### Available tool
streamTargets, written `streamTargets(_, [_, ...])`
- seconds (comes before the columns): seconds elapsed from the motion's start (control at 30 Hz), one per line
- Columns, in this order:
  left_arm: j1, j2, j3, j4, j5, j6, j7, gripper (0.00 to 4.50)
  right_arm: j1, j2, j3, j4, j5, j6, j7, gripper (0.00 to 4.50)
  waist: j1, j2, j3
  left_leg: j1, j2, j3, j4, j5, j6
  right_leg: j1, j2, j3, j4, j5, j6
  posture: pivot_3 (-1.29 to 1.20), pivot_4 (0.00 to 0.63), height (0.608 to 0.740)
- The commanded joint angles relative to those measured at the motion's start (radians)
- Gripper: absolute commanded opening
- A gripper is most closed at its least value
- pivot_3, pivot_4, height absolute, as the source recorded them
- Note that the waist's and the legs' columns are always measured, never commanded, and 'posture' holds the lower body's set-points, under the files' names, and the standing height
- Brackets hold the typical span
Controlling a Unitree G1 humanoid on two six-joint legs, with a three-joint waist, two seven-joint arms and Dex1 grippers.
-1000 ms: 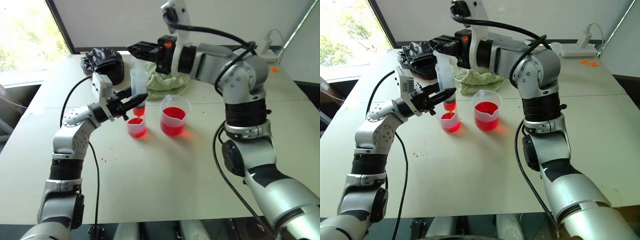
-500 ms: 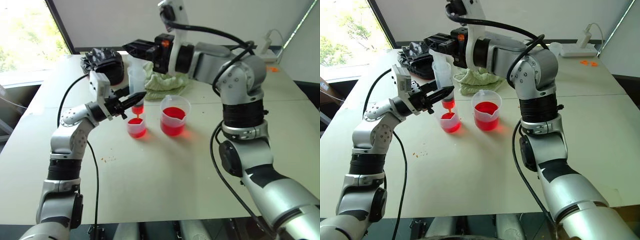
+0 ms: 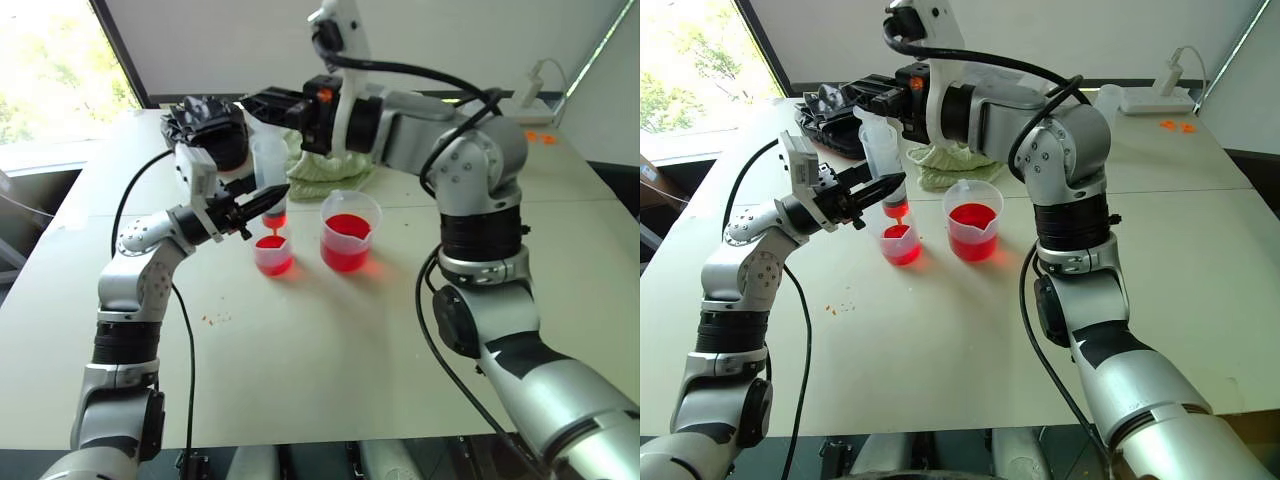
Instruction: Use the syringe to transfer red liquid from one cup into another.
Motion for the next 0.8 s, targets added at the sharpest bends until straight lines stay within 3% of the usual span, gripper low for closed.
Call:
streamTargets(0.03, [-0.026,0.011,0.044,-0.035,-0.014,-0.014,0.043,1.4,-0.004,0.054,0.047,-0.047,0.047,0.037,0.043,0.04,0.0,0.0,0.0,0.0,0.0,0.0,0.0,0.0,0.0,0.0,0.0,0.0,0.0,0.0,0.0,0.0,0.15,0.724])
streamTargets(0.8, [-0.03,0.016,0.052,-0.036,-0.015,-0.014,0.05,1.4,0.042,0.066,0.071,-0.051,0.034,0.086,0.055,0.04,-0.001,0.0,0.0,0.0,0.0,0.0,0.0,0.0,0.0,0.0,0.0,0.0,0.0,0.0,0.0,0.0,0.15,0.724])
